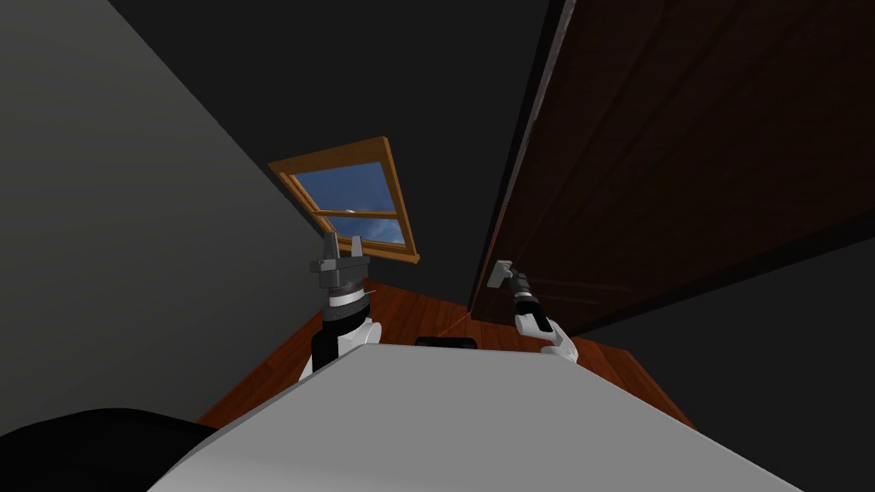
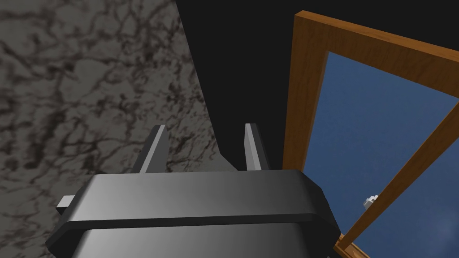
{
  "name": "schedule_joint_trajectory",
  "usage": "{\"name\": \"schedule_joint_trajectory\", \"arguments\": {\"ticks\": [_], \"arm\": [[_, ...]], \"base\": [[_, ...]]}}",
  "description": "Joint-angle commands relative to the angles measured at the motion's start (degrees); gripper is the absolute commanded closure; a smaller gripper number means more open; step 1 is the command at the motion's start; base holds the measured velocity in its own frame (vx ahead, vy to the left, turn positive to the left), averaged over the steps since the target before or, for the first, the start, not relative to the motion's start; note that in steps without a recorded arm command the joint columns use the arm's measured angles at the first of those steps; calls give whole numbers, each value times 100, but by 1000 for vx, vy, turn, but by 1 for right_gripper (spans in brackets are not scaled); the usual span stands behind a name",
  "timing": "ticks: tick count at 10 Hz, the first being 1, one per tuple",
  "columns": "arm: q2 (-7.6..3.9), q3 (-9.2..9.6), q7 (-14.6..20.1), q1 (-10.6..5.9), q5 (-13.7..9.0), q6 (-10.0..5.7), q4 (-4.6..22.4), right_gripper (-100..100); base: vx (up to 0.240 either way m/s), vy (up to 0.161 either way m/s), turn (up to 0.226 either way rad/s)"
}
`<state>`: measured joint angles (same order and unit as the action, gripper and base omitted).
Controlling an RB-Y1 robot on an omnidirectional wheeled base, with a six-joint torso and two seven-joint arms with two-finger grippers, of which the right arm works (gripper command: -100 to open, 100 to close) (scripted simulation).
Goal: Pull the door open
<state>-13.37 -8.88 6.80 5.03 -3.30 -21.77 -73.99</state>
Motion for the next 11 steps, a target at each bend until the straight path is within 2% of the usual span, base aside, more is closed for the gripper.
{"name": "schedule_joint_trajectory", "arguments": {"ticks": [1,2,3,5,6,7,8,9,10,11], "arm": [[74,113,219,-35,-78,-5,-53,100],[68,137,413,-29,-235,7,-63,100],[68,137,456,-29,-235,7,-63,100],[58,187,847,-17,-551,29,-85,100],[58,187,932,-17,-551,29,-85,100],[53,212,1139,-11,-708,41,-95,100],[53,212,1169,-11,-708,41,-95,100],[47,236,1393,-5,-862,52,-106,100],[32,175,1485,92,-1001,98,-87,-100],[54,193,1600,98,-1104,102,-108,-100]], "base": [[-53,-27,50],[-56,-25,80],[-40,-17,38],[-55,-27,81],[-49,-25,53],[-46,-24,59],[-37,-17,32],[-46,-12,70],[-59,-40,26],[-68,-41,22]]}}
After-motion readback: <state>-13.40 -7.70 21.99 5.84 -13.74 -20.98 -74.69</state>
